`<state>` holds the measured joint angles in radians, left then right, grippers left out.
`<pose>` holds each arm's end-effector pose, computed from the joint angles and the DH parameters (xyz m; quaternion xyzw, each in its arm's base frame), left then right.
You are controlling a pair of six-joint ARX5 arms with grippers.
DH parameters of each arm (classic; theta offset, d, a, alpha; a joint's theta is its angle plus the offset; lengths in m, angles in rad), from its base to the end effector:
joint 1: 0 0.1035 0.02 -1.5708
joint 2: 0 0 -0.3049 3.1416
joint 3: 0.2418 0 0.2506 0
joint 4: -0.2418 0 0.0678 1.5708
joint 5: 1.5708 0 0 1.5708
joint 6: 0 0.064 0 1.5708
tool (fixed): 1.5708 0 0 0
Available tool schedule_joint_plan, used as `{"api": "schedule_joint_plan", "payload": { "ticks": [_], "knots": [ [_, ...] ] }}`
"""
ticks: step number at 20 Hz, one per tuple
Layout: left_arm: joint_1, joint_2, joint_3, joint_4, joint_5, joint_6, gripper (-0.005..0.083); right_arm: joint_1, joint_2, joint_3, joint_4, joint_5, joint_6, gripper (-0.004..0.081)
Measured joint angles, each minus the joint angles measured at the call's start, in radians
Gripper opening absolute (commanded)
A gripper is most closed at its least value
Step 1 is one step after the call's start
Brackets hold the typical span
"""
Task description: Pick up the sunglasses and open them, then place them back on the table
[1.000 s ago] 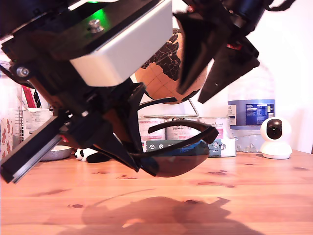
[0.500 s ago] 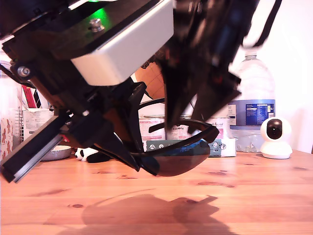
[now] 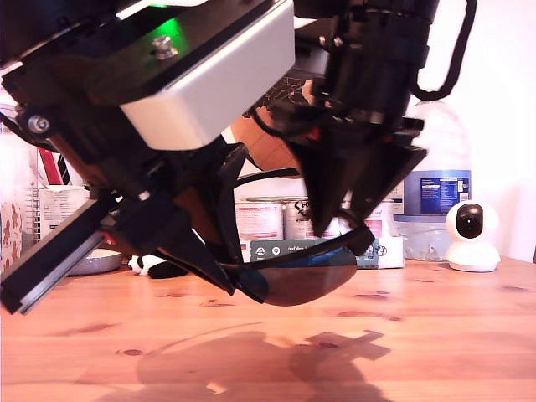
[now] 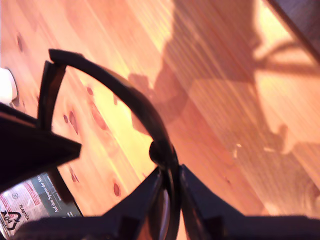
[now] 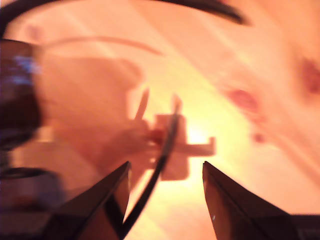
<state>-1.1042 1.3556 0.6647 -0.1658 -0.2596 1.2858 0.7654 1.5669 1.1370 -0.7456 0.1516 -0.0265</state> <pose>0.1341 -0.2298 0.1946 0.7070 0.0346 -0.4917 0.5071 0.2342 0.2116 0.2406 -0.2559 0.4938 0.2580 0.7900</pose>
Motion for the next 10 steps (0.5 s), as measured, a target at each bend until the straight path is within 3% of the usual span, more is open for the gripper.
{"api": "schedule_joint_plan", "payload": {
  "ticks": [7, 10],
  "knots": [
    [-0.001, 0.0, 0.0, -0.026, 0.004, 0.0, -0.0019, -0.004, 0.0, 0.0, -0.064, 0.15, 0.027, 0.0408],
    [-0.001, 0.0, 0.0, -0.036, 0.004, 0.0, -0.0019, -0.02, 0.0, 0.0, -0.098, 0.178, 0.055, 0.0407]
  ]
}}
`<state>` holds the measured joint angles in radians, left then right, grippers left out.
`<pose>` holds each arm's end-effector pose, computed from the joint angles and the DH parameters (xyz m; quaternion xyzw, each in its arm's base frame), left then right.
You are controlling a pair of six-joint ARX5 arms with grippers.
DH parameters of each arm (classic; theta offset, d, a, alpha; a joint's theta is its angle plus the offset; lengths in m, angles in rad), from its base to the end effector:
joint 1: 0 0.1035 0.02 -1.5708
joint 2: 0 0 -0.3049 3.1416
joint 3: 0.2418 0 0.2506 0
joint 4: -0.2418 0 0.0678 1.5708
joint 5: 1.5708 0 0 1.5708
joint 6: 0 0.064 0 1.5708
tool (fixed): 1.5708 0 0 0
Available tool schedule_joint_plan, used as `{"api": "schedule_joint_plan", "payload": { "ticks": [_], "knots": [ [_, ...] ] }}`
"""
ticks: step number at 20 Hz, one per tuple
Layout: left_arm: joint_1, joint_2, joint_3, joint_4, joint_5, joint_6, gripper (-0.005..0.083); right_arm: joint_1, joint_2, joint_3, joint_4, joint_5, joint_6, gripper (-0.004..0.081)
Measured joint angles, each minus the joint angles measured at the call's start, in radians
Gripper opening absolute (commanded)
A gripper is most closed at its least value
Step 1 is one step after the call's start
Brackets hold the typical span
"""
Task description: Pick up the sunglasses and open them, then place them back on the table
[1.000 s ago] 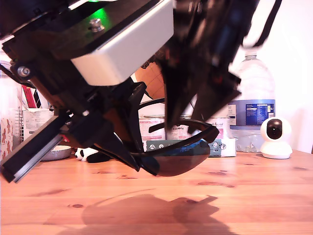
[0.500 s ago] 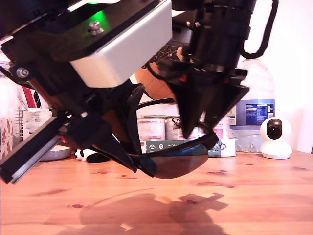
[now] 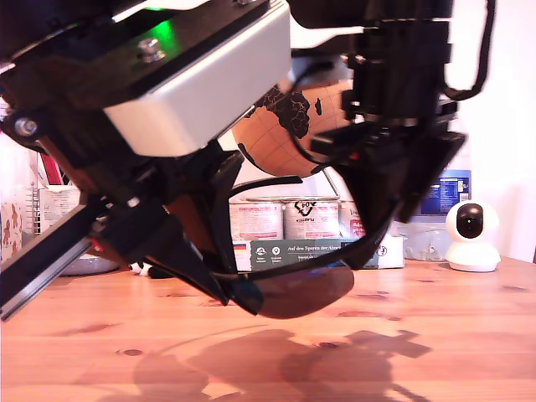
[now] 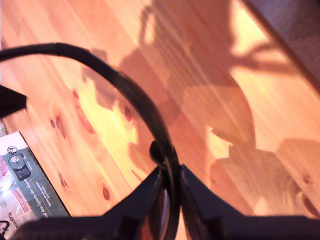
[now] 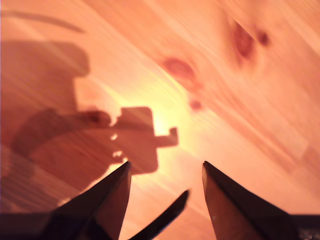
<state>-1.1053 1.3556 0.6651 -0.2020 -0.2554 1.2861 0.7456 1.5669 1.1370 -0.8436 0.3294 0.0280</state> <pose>0.1321 -0.2269 0.1916 0.7101 0.0455 -0.4988 0.4949 0.2364 0.1901 0.2388 -0.2934 0.5130 0.1589 0.7909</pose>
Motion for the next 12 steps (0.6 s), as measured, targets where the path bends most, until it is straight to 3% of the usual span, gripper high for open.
{"api": "schedule_joint_plan", "payload": {
  "ticks": [9, 12],
  "knots": [
    [-0.001, 0.0, 0.0, -0.04, 0.001, 0.0, -0.0019, -0.019, 0.0, 0.007, -0.032, 0.003, 0.05, 0.0405],
    [-0.001, 0.0, 0.0, -0.045, 0.0, 0.0, -0.0019, -0.039, 0.0, 0.034, 0.024, 0.018, 0.05, 0.0405]
  ]
}}
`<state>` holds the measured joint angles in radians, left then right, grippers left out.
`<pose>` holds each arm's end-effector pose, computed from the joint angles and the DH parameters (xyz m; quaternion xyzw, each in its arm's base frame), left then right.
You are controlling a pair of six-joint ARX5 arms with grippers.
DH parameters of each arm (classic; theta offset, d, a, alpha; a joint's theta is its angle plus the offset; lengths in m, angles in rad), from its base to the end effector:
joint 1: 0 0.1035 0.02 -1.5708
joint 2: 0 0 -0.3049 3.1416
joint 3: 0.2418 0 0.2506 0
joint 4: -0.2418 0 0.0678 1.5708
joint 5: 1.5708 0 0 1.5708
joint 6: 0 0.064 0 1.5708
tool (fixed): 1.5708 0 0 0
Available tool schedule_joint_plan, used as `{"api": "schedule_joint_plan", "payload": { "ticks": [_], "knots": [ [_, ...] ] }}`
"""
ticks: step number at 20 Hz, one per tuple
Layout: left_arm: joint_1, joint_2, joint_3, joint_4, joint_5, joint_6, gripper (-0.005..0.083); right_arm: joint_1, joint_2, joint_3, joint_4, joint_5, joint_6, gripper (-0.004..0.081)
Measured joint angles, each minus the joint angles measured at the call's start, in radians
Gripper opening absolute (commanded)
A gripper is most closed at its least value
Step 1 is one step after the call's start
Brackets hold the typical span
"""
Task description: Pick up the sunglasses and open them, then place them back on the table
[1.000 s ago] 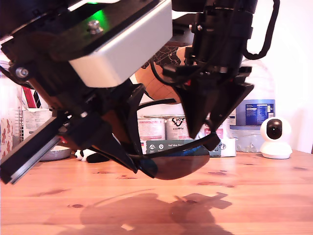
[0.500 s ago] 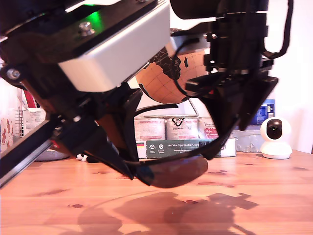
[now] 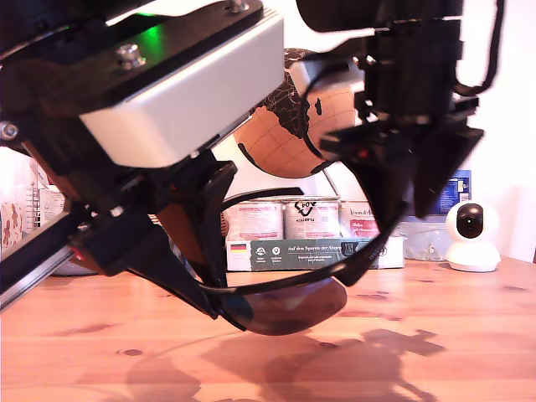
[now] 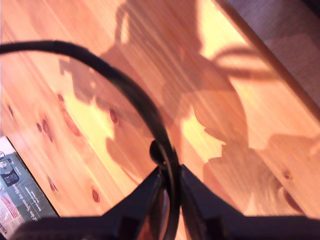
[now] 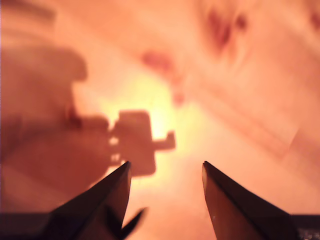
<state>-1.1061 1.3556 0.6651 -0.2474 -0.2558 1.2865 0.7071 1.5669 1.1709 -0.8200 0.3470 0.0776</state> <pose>0.1298 -0.2229 0.1881 0.7151 0.0603 -0.5050 0.4796 0.2505 0.1854 0.2499 -0.2558 0.4990 0.1277 0.8181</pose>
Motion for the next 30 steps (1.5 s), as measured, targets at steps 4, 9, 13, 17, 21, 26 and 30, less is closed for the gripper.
{"api": "schedule_joint_plan", "payload": {
  "ticks": [4, 9, 13, 17, 21, 26, 30],
  "knots": [
    [0.0, 0.0, 0.0, -0.023, 0.005, 0.0, -0.0019, -0.061, 0.0, 0.086, 0.14, 0.004, 0.0, 0.0404],
    [0.001, 0.0, 0.0, -0.068, 0.046, 0.093, -0.0019, -0.118, 0.0, 0.187, 0.177, 0.003, -0.026, 0.0146],
    [0.005, 0.0, 0.0, -0.081, 0.096, 0.295, -0.0019, -0.154, 0.0, 0.19, 0.095, -0.019, -0.061, -0.0011],
    [0.058, 0.0, 0.0, -0.081, 0.15, 0.409, -0.0014, -0.162, 0.0, 0.19, 0.008, -0.125, -0.119, -0.0011],
    [0.144, 0.0, 0.0, -0.099, 0.204, 0.45, -0.0014, -0.162, -0.015, 0.19, 0.007, -0.191, -0.129, -0.0011],
    [0.194, 0.0, 0.001, -0.15, 0.282, 0.496, -0.0014, -0.163, -0.097, 0.19, 0.001, -0.234, -0.129, -0.0011],
    [0.222, 0.019, 0.071, -0.173, 0.308, 0.499, -0.0018, -0.151, -0.117, 0.19, -0.035, -0.314, -0.128, -0.0011]
  ]
}}
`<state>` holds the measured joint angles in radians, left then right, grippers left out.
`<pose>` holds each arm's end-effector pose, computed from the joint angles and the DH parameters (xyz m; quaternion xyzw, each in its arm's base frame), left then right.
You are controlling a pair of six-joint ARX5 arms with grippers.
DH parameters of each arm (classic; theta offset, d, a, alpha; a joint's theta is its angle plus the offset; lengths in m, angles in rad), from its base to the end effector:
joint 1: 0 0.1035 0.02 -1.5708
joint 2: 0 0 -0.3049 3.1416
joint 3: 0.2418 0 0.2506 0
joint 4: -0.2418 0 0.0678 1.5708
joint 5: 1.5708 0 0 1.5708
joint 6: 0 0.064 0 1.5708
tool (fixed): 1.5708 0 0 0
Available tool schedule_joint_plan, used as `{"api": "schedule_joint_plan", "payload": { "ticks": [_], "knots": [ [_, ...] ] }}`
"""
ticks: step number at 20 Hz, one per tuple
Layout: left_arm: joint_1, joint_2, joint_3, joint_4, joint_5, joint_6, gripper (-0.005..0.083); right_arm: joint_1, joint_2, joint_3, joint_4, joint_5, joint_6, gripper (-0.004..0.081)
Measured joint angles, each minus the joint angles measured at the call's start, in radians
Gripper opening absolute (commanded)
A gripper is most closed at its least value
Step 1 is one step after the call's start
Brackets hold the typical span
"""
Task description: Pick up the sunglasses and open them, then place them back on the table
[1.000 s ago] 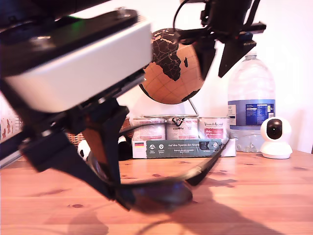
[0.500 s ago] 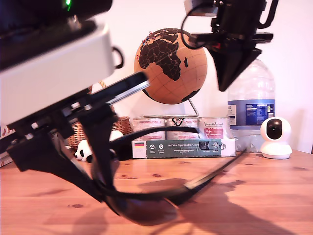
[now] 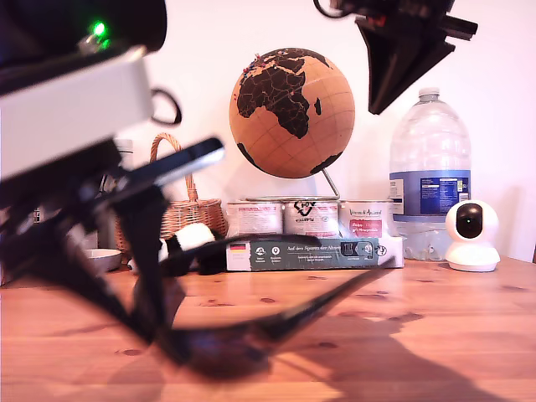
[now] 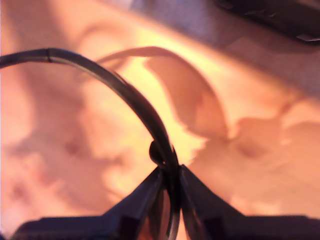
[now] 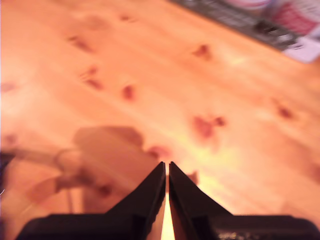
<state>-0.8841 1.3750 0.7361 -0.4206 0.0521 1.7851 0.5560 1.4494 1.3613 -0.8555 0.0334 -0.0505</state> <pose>0.1599 -0.2003 0.1908 0.7278 -0.0132 -0.6042 0.3242 0.2628 0.1608 0.3378 -0.1537 0.4289 0.2410 0.8569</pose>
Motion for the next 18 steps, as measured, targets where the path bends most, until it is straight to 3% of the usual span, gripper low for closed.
{"api": "schedule_joint_plan", "payload": {
  "ticks": [6, 12, 15, 18],
  "knots": [
    [0.002, 0.132, 0.122, -0.027, 0.001, 0.025, -0.002, 0.072, -0.044, -0.001, -0.036, -0.024, 0.008, -0.0011],
    [0.002, 0.167, 0.124, -0.029, 0.001, 0.05, -0.002, 0.154, -0.324, -0.022, 0.109, 0.034, 0.023, -0.0011],
    [0.002, 0.167, 0.124, -0.029, 0.001, 0.051, -0.002, 0.124, -0.45, -0.14, 0.194, 0.056, -0.002, -0.0011],
    [0.002, 0.167, 0.124, -0.029, 0.001, 0.051, -0.002, 0.013, -0.492, -0.352, 0.311, 0.011, -0.029, -0.0011]
  ]
}}
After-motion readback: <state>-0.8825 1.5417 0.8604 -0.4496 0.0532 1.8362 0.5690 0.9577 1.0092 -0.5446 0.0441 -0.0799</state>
